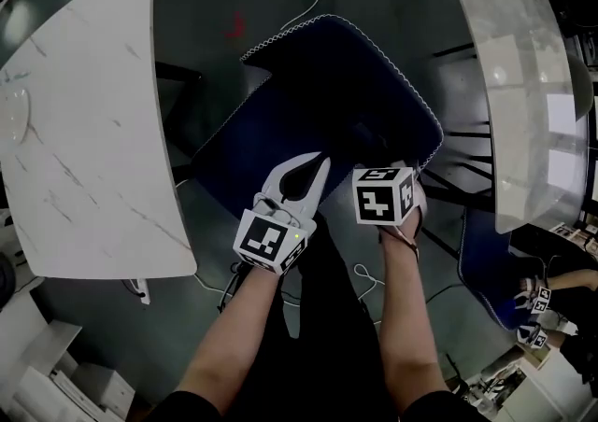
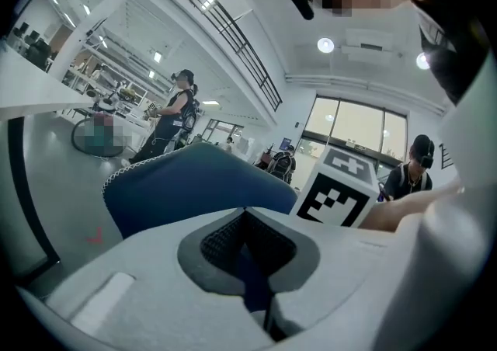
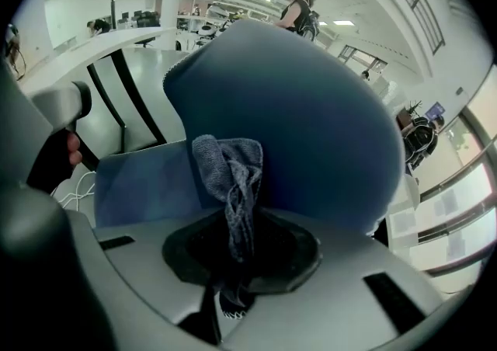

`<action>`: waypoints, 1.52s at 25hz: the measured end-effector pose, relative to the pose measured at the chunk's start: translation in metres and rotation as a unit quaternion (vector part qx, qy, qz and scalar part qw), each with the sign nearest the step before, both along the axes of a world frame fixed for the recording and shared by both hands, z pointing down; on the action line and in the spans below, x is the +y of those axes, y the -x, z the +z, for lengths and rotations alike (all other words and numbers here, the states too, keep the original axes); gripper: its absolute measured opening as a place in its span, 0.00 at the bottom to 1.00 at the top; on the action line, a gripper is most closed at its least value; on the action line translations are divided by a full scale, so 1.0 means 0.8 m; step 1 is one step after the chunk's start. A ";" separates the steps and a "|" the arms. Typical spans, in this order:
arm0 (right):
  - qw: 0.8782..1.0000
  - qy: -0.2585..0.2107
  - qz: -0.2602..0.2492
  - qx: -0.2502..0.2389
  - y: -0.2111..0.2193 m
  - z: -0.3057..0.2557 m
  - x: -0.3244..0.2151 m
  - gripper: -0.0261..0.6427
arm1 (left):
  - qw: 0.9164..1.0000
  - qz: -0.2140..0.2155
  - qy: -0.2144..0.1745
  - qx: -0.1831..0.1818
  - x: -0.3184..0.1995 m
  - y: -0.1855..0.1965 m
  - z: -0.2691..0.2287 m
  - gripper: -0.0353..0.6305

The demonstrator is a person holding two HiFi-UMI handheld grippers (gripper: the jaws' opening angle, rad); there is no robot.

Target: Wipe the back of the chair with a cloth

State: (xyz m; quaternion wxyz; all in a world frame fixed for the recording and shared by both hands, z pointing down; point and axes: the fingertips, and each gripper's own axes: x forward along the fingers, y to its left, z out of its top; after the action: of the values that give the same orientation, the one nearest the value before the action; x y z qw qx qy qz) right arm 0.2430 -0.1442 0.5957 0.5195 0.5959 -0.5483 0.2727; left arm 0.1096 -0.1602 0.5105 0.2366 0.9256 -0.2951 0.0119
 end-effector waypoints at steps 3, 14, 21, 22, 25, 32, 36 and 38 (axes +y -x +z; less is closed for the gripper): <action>1.000 -0.009 0.005 0.000 -0.007 -0.022 -0.001 0.15 | 1.000 0.017 -0.004 0.001 0.006 -0.015 -0.016 0.06; 0.999 -0.045 0.013 -0.011 -0.029 -0.103 -0.008 0.15 | 0.999 0.051 -0.017 0.006 0.012 -0.043 -0.069 0.06; 0.997 -0.066 0.019 -0.044 -0.035 -0.144 -0.012 0.15 | 0.998 0.059 -0.023 0.002 0.015 -0.046 -0.103 0.06; 0.995 -0.071 0.024 -0.062 -0.034 -0.148 -0.012 0.15 | 0.998 0.058 -0.023 0.001 0.015 -0.045 -0.107 0.06; 0.989 -0.099 0.020 -0.109 -0.021 -0.165 -0.015 0.15 | 0.998 0.057 -0.021 -0.002 0.018 -0.042 -0.123 0.06; 0.973 -0.166 -0.027 -0.158 0.015 -0.224 -0.011 0.15 | 0.998 0.051 -0.026 -0.016 0.027 -0.022 -0.174 0.06; 0.959 -0.199 -0.038 -0.197 0.036 -0.256 -0.009 0.15 | 0.998 0.045 -0.033 -0.025 0.033 -0.006 -0.208 0.06; 0.951 -0.212 -0.037 -0.222 0.044 -0.271 -0.004 0.15 | 0.998 0.042 -0.034 -0.034 0.039 -0.001 -0.222 0.06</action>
State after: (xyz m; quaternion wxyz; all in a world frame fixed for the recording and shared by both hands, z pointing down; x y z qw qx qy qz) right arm 0.2081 -0.1474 0.3791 0.2554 0.5961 -0.7168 0.2561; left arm 0.1101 -0.1290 0.3325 0.1937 0.9438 -0.2643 0.0430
